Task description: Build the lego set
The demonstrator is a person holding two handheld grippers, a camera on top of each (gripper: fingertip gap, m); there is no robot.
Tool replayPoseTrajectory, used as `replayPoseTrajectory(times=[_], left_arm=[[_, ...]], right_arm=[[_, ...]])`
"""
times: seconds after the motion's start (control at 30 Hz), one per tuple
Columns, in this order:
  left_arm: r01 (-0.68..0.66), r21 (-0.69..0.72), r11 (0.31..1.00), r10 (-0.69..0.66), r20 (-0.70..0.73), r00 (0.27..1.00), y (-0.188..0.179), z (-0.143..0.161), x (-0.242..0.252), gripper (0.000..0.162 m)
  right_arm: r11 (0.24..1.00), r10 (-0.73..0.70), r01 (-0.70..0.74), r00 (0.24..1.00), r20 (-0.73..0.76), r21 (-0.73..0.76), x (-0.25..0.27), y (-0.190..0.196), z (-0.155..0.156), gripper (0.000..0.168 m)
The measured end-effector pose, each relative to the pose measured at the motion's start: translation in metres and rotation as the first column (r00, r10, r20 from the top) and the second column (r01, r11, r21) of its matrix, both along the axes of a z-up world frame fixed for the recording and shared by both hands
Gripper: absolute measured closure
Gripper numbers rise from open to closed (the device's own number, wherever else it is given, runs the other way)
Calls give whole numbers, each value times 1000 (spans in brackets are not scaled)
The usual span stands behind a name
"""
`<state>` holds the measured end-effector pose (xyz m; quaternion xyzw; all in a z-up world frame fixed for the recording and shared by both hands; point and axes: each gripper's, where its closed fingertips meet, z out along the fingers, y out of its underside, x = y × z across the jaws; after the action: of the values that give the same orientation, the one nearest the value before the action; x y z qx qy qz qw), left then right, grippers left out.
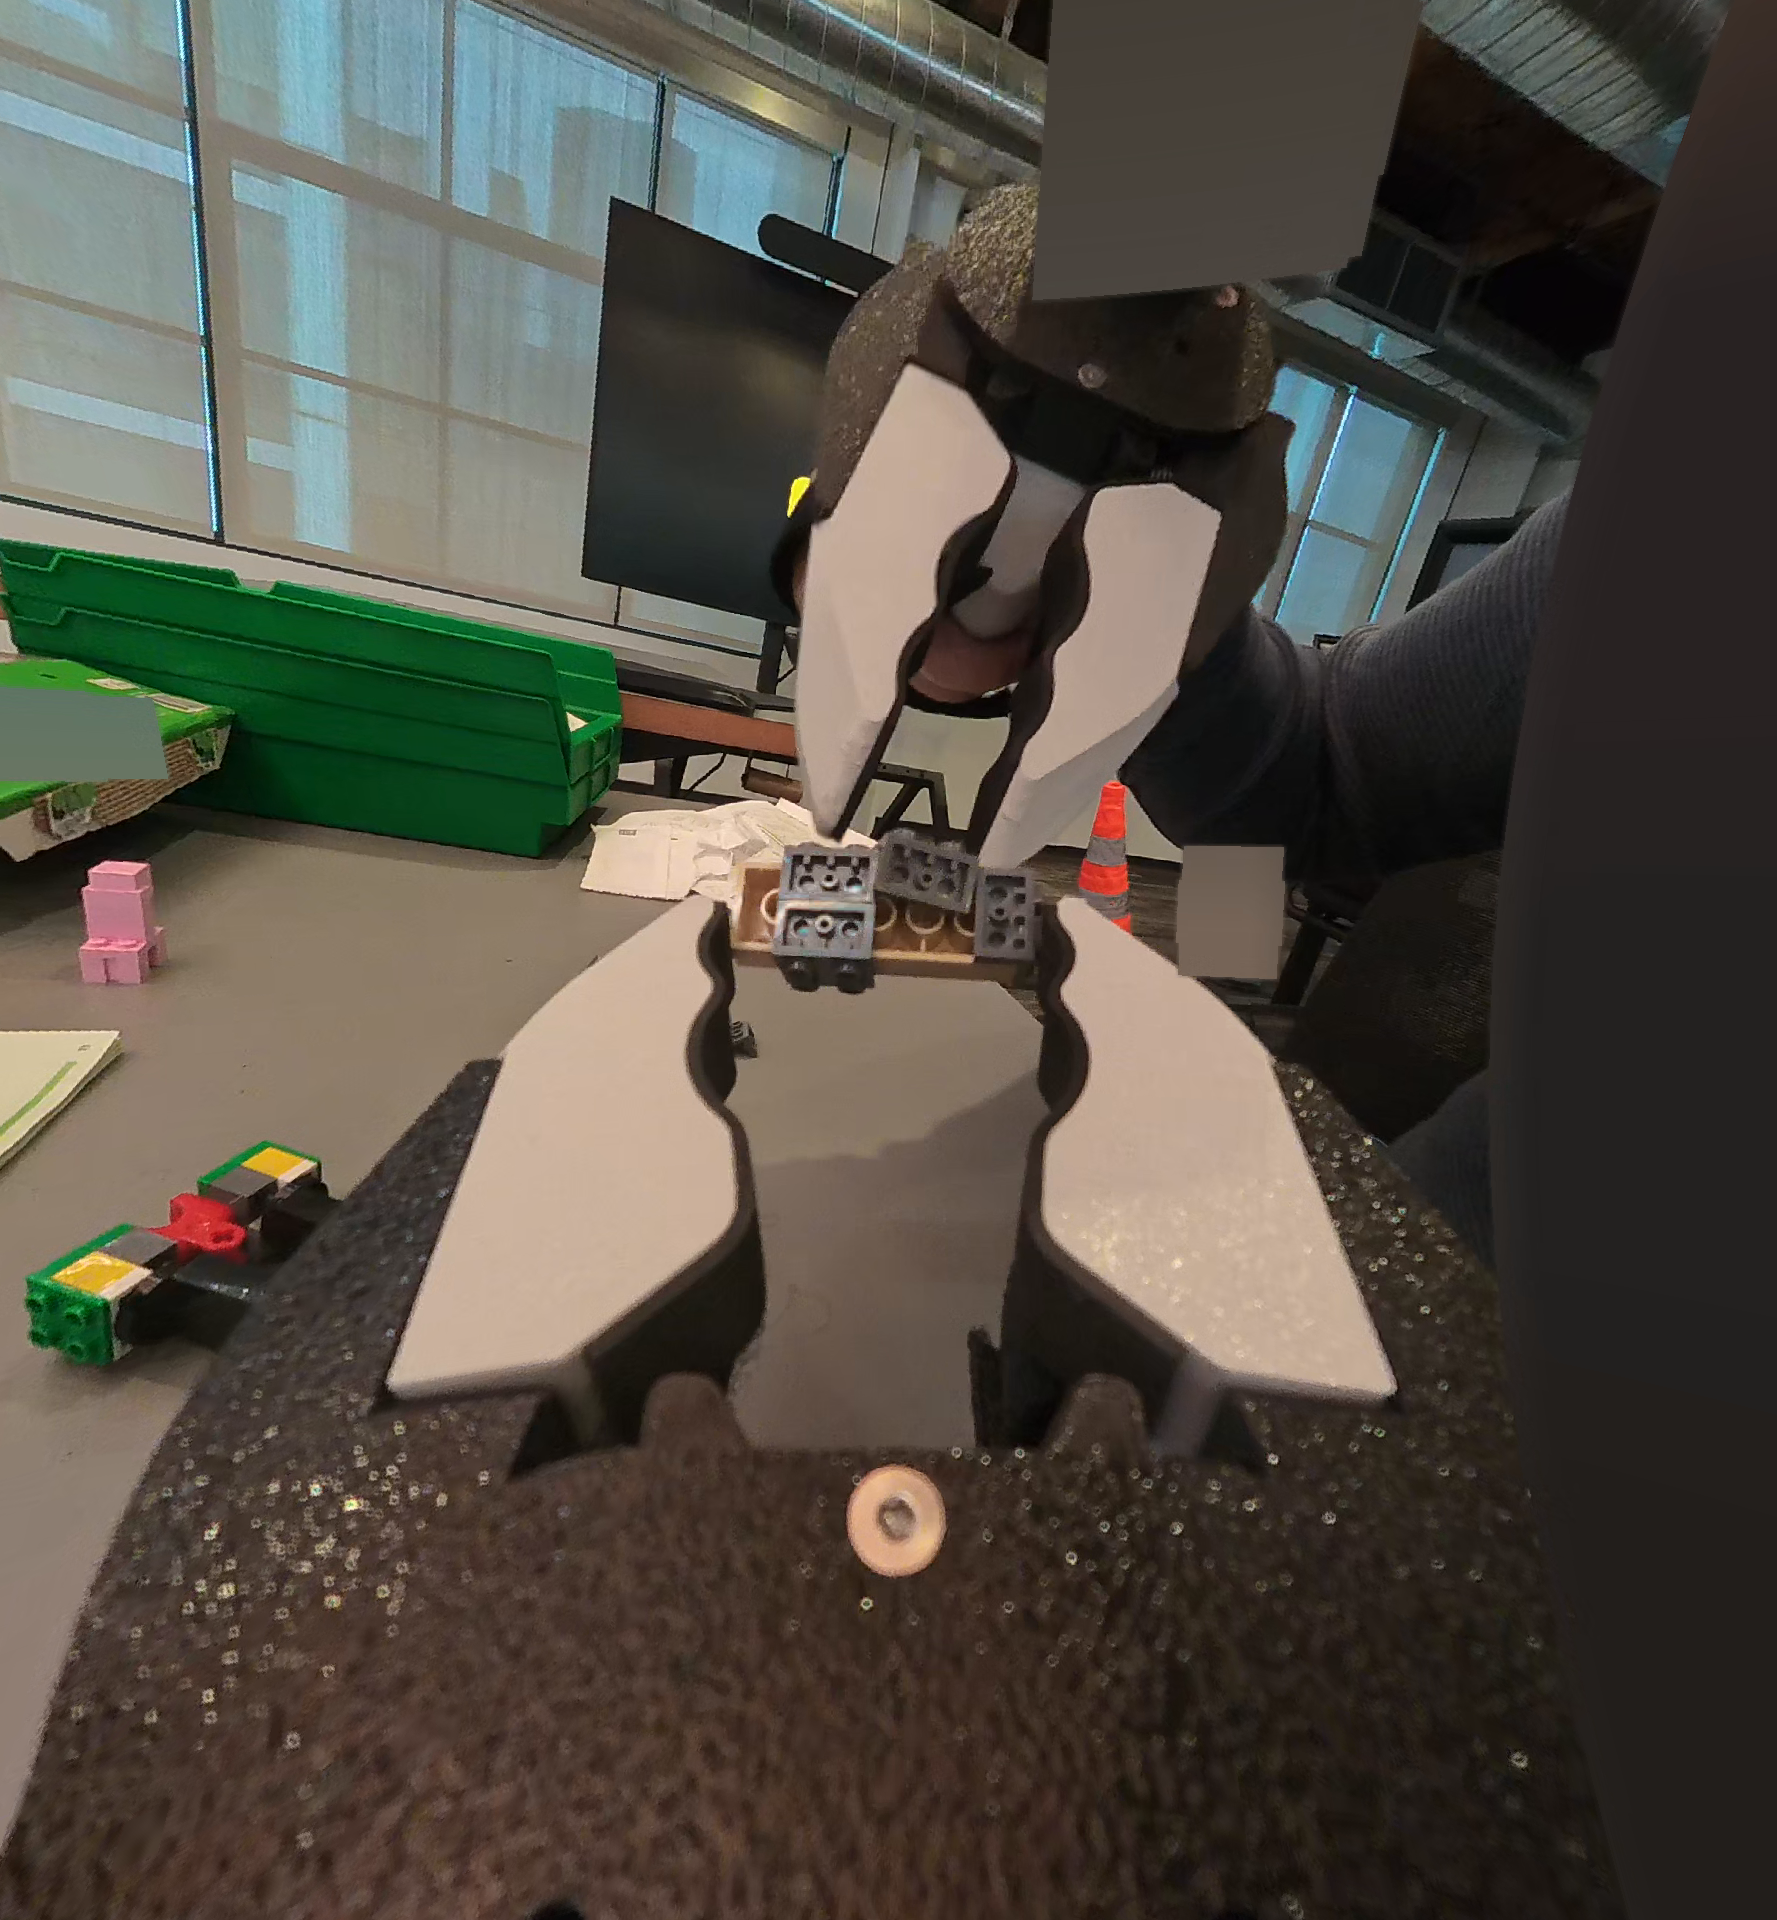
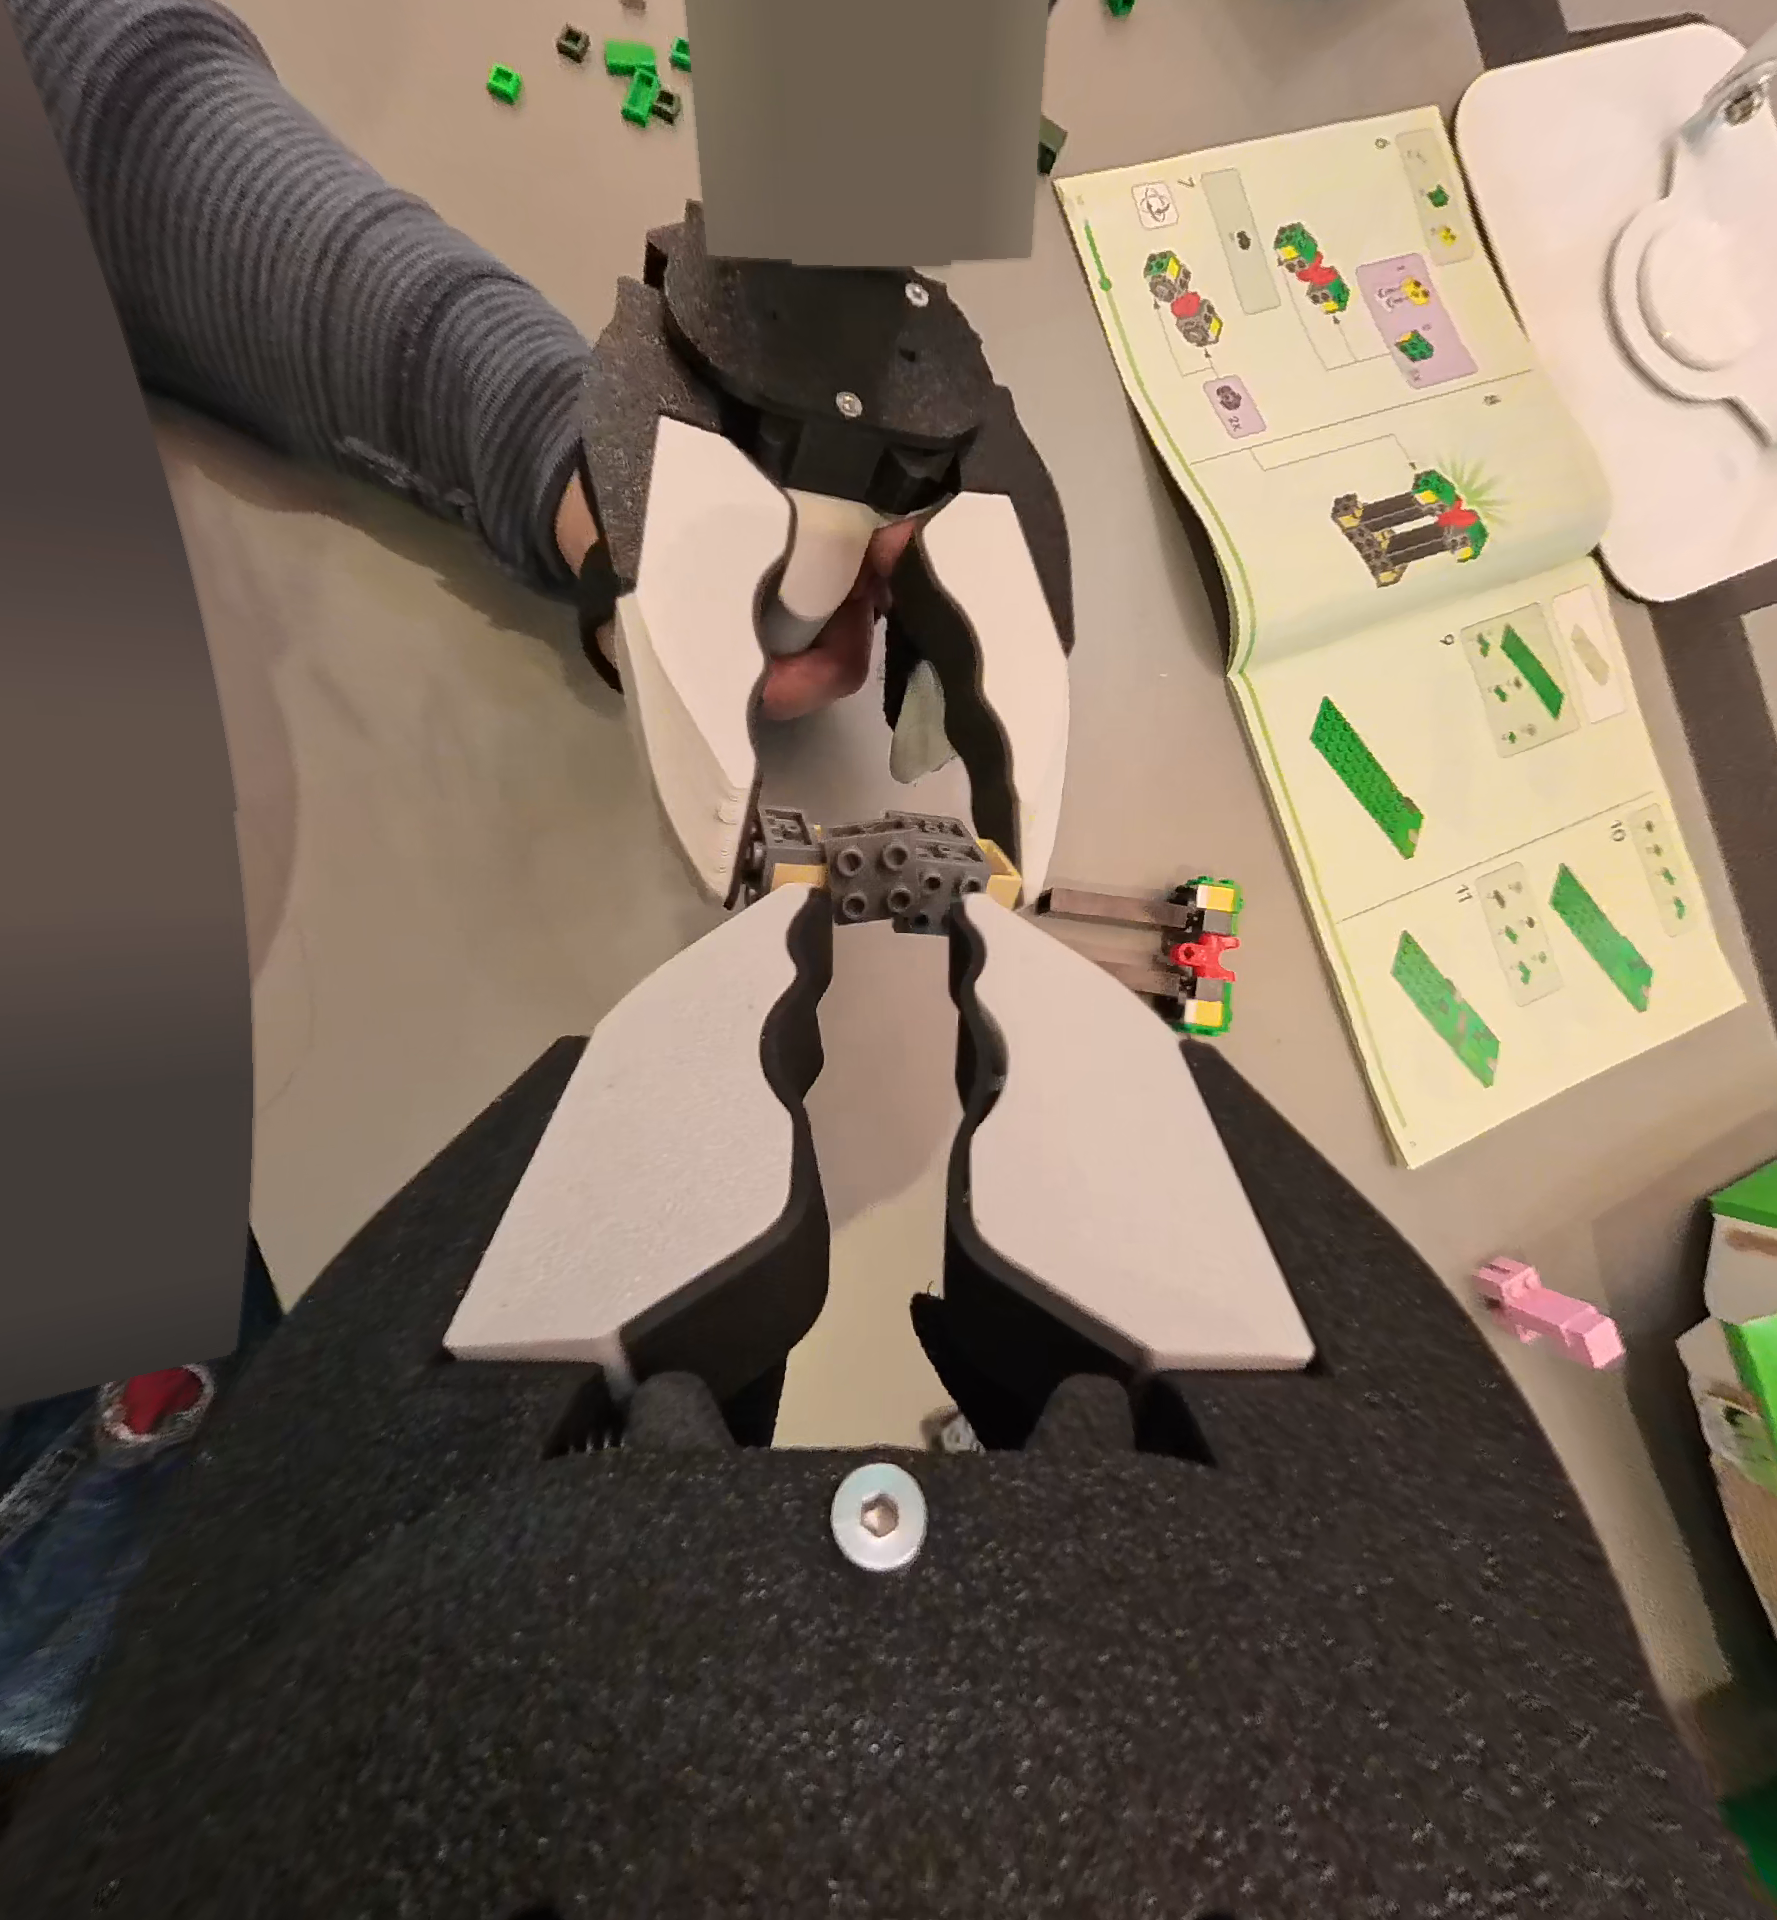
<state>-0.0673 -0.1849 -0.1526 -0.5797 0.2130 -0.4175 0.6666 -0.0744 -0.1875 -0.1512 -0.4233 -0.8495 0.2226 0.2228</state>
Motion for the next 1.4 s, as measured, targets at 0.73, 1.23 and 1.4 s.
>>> replayPoseTrajectory(times=[0.73, 1.23, 1.4], left_arm=[[9, -2, 1000, -9, 8, 1000, -1, 0, 0, 106], [25, -1, 1000, -25, 7, 1000, -2, 0, 2, 106], [28, 1, 1000, -28, -3, 1000, -2, 0, 3, 106]], right_arm=[[999, 33, -34, 999, -36, -35, 3, -8, 11, 152], [996, 72, -73, 997, -27, -42, 7, -16, 3, 152], [995, 61, -61, 998, -11, -80, 7, -17, 3, 152]])
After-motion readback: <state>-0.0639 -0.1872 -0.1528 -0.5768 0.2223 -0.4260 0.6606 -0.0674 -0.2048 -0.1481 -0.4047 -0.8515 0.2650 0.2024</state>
